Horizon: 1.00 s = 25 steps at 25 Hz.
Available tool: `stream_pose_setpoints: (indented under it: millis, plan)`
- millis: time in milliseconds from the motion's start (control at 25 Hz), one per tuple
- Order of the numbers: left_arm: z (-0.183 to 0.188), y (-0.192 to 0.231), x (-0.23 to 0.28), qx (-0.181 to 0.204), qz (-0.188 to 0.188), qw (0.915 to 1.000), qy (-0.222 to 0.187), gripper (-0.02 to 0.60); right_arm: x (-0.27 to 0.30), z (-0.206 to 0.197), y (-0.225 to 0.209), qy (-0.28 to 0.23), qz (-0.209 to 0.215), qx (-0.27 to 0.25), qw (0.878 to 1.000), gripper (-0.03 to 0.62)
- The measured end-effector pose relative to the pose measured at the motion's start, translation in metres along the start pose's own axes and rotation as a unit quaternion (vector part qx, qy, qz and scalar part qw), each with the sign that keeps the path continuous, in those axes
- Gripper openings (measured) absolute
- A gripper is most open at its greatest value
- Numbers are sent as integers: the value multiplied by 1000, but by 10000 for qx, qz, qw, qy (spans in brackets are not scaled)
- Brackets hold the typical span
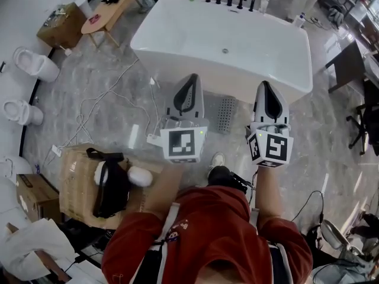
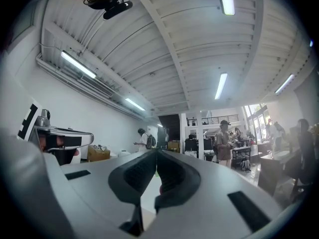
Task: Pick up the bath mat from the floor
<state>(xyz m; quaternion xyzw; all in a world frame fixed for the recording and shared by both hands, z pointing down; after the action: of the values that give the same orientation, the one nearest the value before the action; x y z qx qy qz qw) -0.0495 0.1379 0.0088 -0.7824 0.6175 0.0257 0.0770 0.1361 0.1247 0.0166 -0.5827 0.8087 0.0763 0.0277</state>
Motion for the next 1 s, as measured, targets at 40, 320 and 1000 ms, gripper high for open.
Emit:
stream_pose_setpoints:
  millis: [40, 320, 1000]
  plan:
    - [0, -2, 8, -36, 36, 10000, 7, 15, 6, -1, -7, 3, 2, 29, 10000, 12]
    - [-6, -15, 65, -132, 79, 9999, 52, 15, 49, -14, -47, 30, 88, 137, 9999, 12]
    - [-24, -35, 134, 150, 224, 9994, 211, 15, 96, -38, -107, 60, 121, 348, 9993, 12]
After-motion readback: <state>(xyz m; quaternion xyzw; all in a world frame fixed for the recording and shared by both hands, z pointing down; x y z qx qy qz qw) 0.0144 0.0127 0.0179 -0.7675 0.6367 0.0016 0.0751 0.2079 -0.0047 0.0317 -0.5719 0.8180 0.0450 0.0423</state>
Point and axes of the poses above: the fingertips, and each gripper's own axes: x forward along the fingers, y to its left, z out of its top, the point moved 3 cm from there along -x, backward along the fingers, and after that the axes turned 1 degree about -x, right-handed, at the moved point
